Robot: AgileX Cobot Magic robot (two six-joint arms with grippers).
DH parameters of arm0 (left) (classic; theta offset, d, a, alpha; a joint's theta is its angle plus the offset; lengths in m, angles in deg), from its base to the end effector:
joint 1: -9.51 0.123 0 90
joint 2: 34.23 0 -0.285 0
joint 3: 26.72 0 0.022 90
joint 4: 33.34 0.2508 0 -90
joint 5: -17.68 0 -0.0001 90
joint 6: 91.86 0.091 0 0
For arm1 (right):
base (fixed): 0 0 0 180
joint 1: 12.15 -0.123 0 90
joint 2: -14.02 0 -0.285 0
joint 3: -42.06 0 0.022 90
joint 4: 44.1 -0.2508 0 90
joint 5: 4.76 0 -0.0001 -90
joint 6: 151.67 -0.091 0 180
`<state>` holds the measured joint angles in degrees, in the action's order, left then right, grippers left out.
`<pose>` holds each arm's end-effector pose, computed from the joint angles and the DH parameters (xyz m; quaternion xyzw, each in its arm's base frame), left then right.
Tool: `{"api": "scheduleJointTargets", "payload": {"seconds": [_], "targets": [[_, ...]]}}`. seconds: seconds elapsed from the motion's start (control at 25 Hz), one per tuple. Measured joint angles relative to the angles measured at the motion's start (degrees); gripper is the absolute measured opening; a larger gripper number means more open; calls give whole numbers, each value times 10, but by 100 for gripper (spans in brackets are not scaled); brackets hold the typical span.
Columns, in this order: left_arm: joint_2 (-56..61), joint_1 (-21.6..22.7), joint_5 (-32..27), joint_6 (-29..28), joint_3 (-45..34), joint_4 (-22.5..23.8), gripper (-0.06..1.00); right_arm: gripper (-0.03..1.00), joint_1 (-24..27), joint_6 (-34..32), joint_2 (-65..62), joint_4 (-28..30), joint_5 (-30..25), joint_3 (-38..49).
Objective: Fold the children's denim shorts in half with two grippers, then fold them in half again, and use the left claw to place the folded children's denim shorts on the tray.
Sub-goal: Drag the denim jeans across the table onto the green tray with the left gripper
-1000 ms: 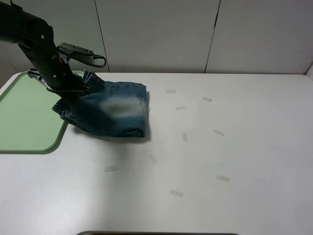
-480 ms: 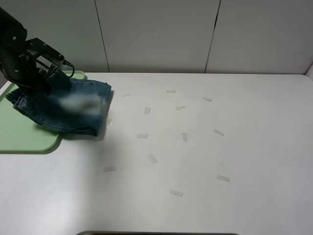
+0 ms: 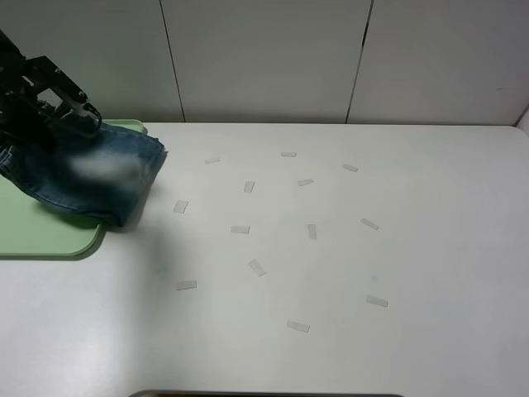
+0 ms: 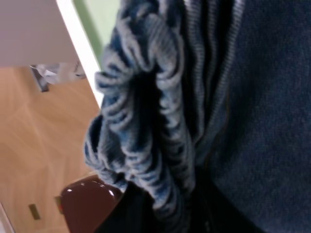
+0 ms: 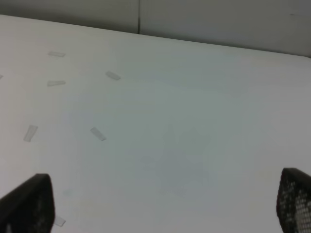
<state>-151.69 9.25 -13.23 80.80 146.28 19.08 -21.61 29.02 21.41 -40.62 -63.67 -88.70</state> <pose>0.3990 0.0353 0.1844 0.2671 0.8947 0.2891 0.2110 -0.0025 -0.0052 0.2768 -0.0742 0.8423 0.0105 0.5338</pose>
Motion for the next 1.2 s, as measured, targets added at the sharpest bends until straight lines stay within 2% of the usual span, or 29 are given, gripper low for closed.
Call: {"api": "scheduleJointTargets", "payload": {"seconds": [0.2,0.52,1.04,1.12,1.2], "targets": [[-12,2,3,1,0,19,16,69,0,0,0,0,0,0],[-20,34,-4,4,0,66,16,69,0,0,0,0,0,0],[-20,39,28,4,0,59,16,69,0,0,0,0,0,0],[-20,39,32,4,0,59,20,69,0,0,0,0,0,0],[-20,40,45,4,0,59,35,69,0,0,0,0,0,0]]}}
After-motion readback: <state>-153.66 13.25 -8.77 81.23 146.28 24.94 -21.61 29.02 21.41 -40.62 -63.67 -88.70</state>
